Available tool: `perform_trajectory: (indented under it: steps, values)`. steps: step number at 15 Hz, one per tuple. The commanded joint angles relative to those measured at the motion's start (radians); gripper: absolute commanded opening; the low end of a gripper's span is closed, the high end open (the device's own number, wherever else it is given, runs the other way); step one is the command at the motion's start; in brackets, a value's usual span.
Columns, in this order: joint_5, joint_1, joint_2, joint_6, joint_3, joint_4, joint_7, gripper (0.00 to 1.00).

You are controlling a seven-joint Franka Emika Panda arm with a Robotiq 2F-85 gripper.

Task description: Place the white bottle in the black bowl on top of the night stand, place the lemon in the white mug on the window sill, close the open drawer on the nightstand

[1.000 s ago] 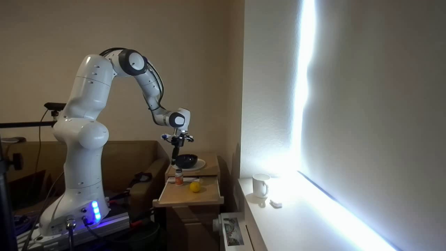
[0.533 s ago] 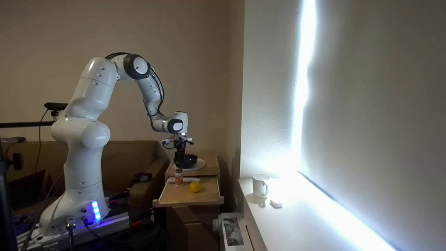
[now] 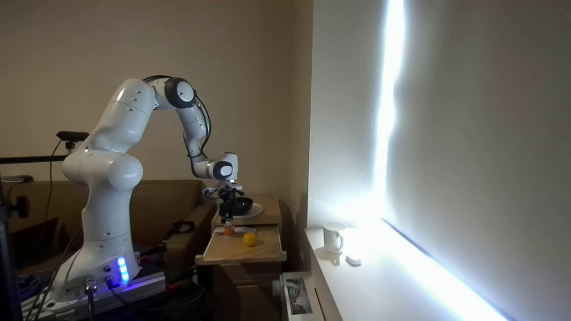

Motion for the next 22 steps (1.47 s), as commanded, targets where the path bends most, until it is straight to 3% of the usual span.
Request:
perform_trajectory:
  steps: [1,6,7,14,17,20,22]
  values:
    - [-0.019,0.025,0.040,-0.005,-0.037,0.021,0.049,1.00]
    - [-0.001,0.014,0.050,-0.003,-0.034,0.010,0.051,1.00]
    - [-0.001,0.015,0.056,-0.003,-0.035,0.013,0.053,0.81]
    - [0.014,0.006,0.053,0.028,-0.031,0.008,0.050,0.32]
    - [0.038,-0.013,-0.031,0.079,0.000,-0.049,0.003,0.31]
    - [-0.041,0.050,-0.180,0.102,-0.020,-0.102,-0.029,0.31]
    - [-0.125,0.086,-0.259,0.042,-0.016,-0.078,-0.028,0.31]
